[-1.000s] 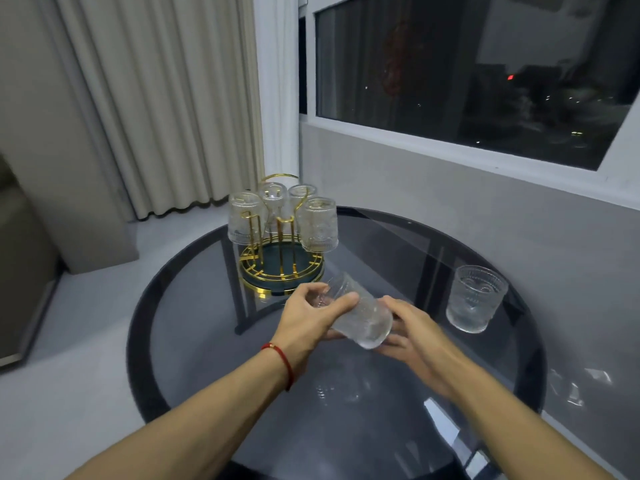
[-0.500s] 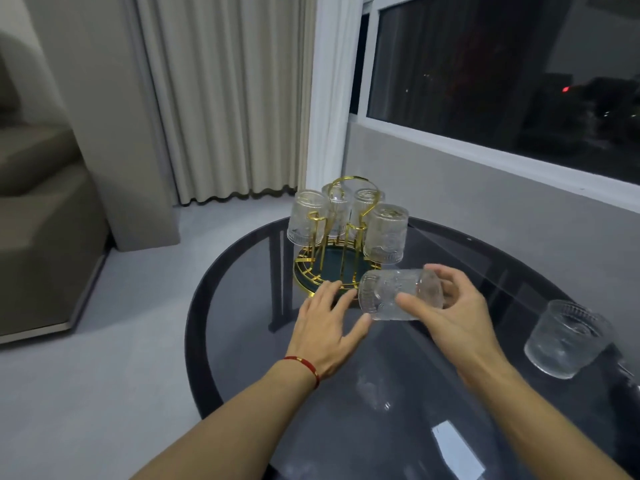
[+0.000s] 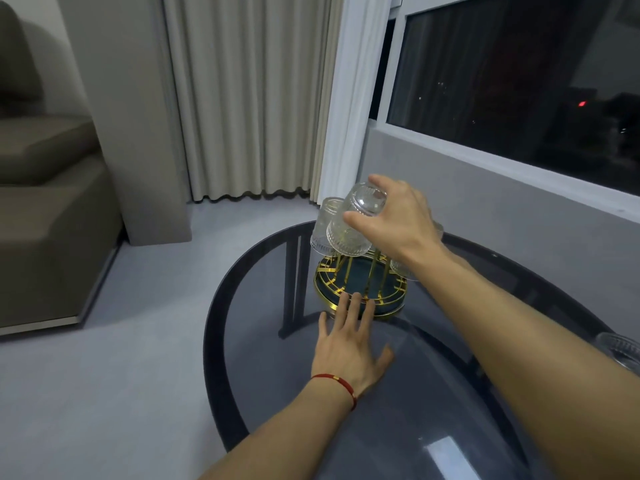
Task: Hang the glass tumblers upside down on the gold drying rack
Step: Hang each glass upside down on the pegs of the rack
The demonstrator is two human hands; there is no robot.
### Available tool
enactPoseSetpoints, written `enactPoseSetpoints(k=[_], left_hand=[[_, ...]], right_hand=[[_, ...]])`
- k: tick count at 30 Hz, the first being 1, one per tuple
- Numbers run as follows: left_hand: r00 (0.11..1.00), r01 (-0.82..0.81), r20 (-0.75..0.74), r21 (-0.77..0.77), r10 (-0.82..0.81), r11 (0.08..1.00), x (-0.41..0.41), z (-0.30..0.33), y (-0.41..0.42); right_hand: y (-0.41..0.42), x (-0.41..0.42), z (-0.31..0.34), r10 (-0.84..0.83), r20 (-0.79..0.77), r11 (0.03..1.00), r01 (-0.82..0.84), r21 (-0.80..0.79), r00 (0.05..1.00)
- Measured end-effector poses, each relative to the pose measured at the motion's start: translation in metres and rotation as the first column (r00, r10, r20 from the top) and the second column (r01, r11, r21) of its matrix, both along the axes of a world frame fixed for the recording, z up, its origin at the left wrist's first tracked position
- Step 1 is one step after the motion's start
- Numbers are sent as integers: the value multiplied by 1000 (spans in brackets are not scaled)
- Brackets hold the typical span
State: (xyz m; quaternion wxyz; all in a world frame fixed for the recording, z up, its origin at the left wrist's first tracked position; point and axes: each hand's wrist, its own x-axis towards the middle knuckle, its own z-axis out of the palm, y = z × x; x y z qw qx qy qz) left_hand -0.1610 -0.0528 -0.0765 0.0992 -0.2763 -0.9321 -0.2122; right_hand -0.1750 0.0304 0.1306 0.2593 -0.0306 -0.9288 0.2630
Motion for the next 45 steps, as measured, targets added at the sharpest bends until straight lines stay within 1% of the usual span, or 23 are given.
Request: enactPoseSetpoints(k=[6, 11, 16, 20, 23, 25, 27, 29, 31, 33, 34, 36, 38, 40, 41, 42, 44, 45], left_hand=[[1000, -8, -28, 23, 9, 1000, 0, 0, 0], [1000, -10, -19, 29, 10, 1000, -1, -1, 2], [999, -10, -36, -4, 10, 1000, -1, -1, 0], [999, -2, -48, -22, 1, 1000, 0, 0, -1], [999, -17, -41, -54, 15, 998, 2, 6, -1], [998, -59, -37, -62, 57, 996, 6, 15, 4], [993, -119, -24, -37, 118, 992, 13, 25, 13], [992, -124, -6, -30, 124, 992, 23, 32, 24], [996, -80, -30, -38, 79, 996, 31, 35, 33], [998, -5, -64, -27, 3, 1000, 38, 38, 41], [997, 45, -67, 7, -45, 999, 41, 39, 44], [988, 151, -42, 102, -148, 983, 48, 43, 55], [976, 198, 44, 207, -211, 958, 54, 43, 60], [971, 175, 111, 283, -213, 943, 63, 42, 66], [971, 145, 138, 310, -195, 940, 64, 41, 66], [969, 120, 165, 331, -182, 936, 67, 41, 69], [960, 84, 218, 367, -174, 927, 71, 43, 71], [955, 77, 236, 383, -178, 921, 73, 45, 73]], right_hand=[[-1, -23, -17, -7, 52, 999, 6, 32, 999], [3, -30, -27, -37, 71, 999, 38, -3, 997], [1, -35, -40, -56, 148, 995, 44, 84, 987], [-3, -37, -49, -122, 157, 971, 85, 223, 980], [-3, -32, -53, -135, 188, 960, 81, 268, 973], [1, -22, -55, -127, 201, 957, 67, 282, 971], [10, -6, -58, -96, 161, 958, 47, 283, 982], [28, 18, -62, -56, 67, 959, 35, 281, 996], [50, 46, -66, -33, 8, 968, 30, 248, 999], [78, 77, -73, -72, -24, 976, 76, 204, 997], [93, 93, -79, -126, -53, 973, 134, 185, 991], [132, 131, -95, -313, -140, 933, 332, 138, 939], [162, 163, -112, -539, -184, 835, 551, 13, 822], [186, 187, -124, -717, -119, 697, 702, -145, 687], [195, 193, -130, -756, -55, 647, 734, -207, 652], [203, 198, -134, -766, 17, 615, 741, -270, 643], [213, 202, -143, -721, 161, 581, 714, -390, 674], [217, 202, -149, -695, 220, 565, 710, -421, 684]])
